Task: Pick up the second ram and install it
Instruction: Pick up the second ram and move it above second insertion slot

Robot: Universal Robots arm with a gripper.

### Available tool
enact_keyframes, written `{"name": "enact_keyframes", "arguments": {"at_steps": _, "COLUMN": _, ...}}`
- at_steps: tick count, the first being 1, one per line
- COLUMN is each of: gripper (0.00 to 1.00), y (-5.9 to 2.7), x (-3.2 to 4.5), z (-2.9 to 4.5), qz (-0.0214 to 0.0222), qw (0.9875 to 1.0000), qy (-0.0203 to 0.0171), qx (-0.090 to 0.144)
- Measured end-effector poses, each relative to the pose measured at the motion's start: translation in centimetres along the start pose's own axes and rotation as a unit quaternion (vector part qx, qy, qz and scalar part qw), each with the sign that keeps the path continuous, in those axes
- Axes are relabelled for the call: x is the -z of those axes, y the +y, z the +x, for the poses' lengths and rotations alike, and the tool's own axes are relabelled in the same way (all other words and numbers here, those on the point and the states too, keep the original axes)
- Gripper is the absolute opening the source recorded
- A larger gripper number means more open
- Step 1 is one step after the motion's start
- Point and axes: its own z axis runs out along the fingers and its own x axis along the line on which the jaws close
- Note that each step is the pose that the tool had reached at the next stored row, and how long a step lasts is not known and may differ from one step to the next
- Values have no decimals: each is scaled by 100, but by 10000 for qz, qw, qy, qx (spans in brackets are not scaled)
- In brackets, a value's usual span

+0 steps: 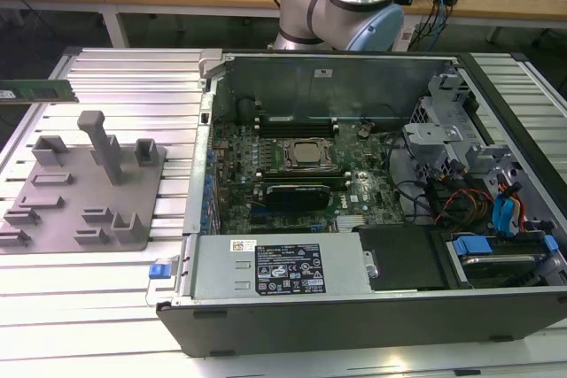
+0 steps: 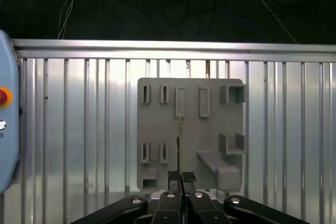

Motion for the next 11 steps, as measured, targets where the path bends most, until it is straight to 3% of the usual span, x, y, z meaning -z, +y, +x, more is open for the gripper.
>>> {"name": "enact_keyframes", "arguments": {"at_steps": 5, "gripper": 9, "y": -84, "x": 2, "z": 1, "qz": 0, "qw": 10000, "qy": 0, "qx": 0}}
{"name": "enact_keyframes", "arguments": {"at_steps": 11, "gripper": 9, "y": -350, "x": 10, "z": 2, "qz": 0, "qw": 10000, "qy": 0, "qx": 0}}
